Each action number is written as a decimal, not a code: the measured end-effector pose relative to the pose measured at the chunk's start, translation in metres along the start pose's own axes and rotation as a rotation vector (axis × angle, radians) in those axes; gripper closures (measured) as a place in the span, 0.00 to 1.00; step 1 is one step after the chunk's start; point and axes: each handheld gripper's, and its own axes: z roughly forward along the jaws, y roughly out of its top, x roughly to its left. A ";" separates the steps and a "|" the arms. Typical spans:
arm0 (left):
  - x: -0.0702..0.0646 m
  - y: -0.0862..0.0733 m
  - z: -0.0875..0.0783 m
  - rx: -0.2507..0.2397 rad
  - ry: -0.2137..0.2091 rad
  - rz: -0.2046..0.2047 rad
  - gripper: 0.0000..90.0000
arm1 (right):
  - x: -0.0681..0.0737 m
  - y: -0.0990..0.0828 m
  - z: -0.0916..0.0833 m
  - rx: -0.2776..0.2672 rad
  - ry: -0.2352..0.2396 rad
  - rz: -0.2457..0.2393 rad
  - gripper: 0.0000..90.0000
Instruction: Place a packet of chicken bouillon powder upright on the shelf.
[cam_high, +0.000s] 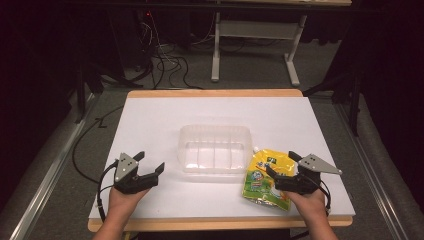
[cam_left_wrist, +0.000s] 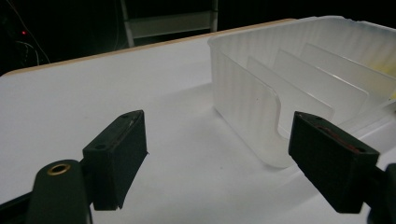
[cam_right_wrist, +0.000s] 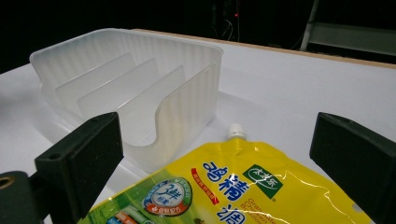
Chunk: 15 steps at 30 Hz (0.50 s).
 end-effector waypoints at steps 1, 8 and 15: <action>0.000 0.000 0.000 0.001 -0.004 -0.003 0.22 | 0.000 0.000 0.000 0.000 0.002 -0.004 0.03; -0.003 -0.002 0.003 0.015 -0.015 -0.004 0.23 | -0.004 -0.001 -0.003 -0.001 0.007 -0.004 0.03; -0.001 -0.003 0.004 0.017 -0.013 -0.019 0.23 | -0.005 -0.002 -0.002 0.011 0.011 -0.015 0.06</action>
